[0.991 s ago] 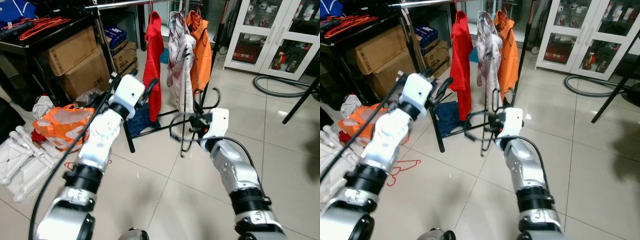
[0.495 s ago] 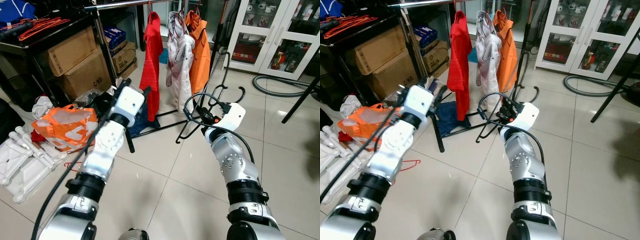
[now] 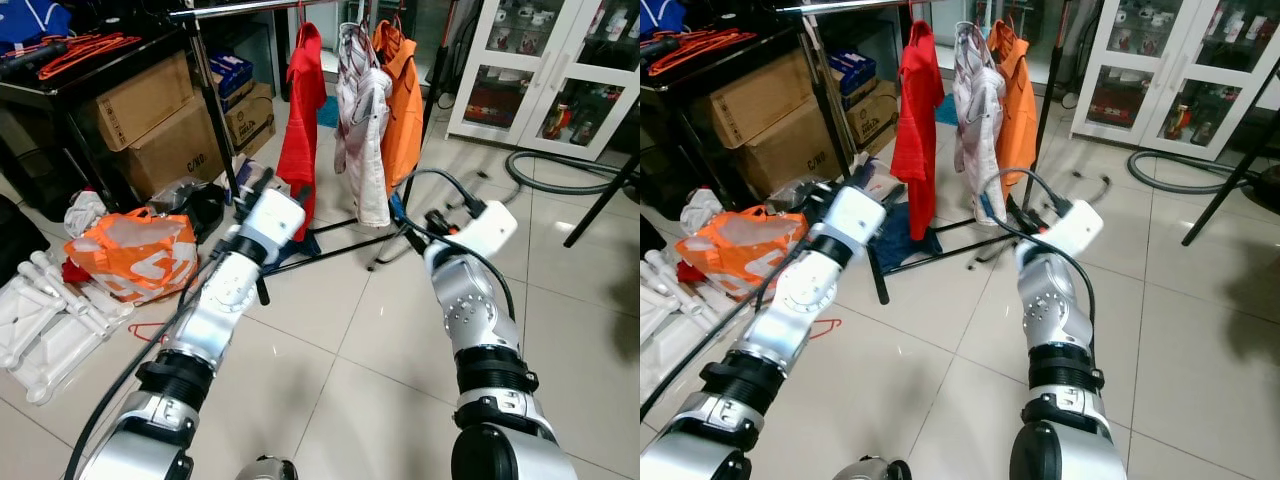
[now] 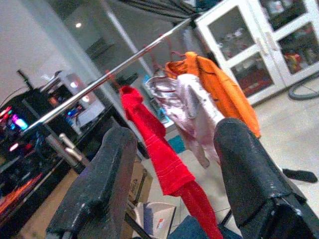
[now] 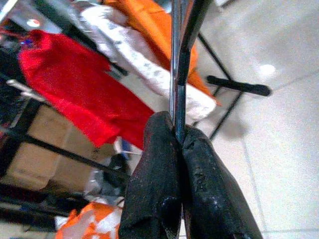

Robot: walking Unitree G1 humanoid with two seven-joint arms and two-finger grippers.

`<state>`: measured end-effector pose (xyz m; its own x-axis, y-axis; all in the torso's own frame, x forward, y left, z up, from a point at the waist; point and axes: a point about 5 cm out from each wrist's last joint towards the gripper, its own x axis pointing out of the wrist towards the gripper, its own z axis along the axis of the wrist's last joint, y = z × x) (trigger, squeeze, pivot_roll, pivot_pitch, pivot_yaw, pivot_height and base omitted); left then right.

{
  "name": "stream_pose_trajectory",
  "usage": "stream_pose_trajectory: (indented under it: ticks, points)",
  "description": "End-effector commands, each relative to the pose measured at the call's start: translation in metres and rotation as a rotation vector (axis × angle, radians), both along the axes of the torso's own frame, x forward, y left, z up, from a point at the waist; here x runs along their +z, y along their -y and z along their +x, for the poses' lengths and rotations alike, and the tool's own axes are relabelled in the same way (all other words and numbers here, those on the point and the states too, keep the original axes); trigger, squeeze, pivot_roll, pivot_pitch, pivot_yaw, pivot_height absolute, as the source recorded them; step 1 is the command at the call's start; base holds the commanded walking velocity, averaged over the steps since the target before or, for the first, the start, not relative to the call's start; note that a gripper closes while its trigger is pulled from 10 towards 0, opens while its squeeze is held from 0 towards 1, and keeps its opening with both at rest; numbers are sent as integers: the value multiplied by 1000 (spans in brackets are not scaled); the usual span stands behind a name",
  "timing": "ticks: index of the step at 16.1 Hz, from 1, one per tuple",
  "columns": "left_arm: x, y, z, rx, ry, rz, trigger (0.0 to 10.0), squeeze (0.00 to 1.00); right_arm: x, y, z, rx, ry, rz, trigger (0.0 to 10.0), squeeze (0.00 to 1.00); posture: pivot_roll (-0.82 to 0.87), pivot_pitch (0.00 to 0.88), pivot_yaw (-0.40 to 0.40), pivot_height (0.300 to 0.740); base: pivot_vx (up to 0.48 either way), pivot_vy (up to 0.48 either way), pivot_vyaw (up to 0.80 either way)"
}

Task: Hang hanger

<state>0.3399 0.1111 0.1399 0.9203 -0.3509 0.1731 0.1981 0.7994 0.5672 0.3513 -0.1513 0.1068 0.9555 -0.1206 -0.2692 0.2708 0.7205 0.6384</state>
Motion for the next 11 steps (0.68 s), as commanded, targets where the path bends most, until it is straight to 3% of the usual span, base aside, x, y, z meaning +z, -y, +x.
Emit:
stream_pose_trajectory:
  ticks: [1,2,4,6,9,11]
  points:
    - [1,4,-3,-13,19,31,10000,0,3,2,2,-31,0,-15,0,0,-93,0,44,740,0,0,0]
    - [-4,18,-9,-71,12,105,10000,0,0,4,2,-65,-40,-61,0,0,-92,0,42,740,0,0,0]
    - [-9,27,-12,-101,-13,117,10000,0,-2,3,3,-87,-68,-75,0,0,-92,0,41,740,0,0,0]
    - [-17,36,-17,-114,-85,27,10000,0,1,-3,5,-89,-60,-59,0,0,-96,0,44,740,0,0,0]
    - [-21,39,-21,-115,-113,-60,10000,0,7,-8,8,-92,-44,9,0,0,-89,0,43,740,0,0,0]
    - [-44,52,-28,-125,-224,-133,10000,0,17,-13,11,-88,-19,83,0,0,-92,0,46,740,0,0,0]
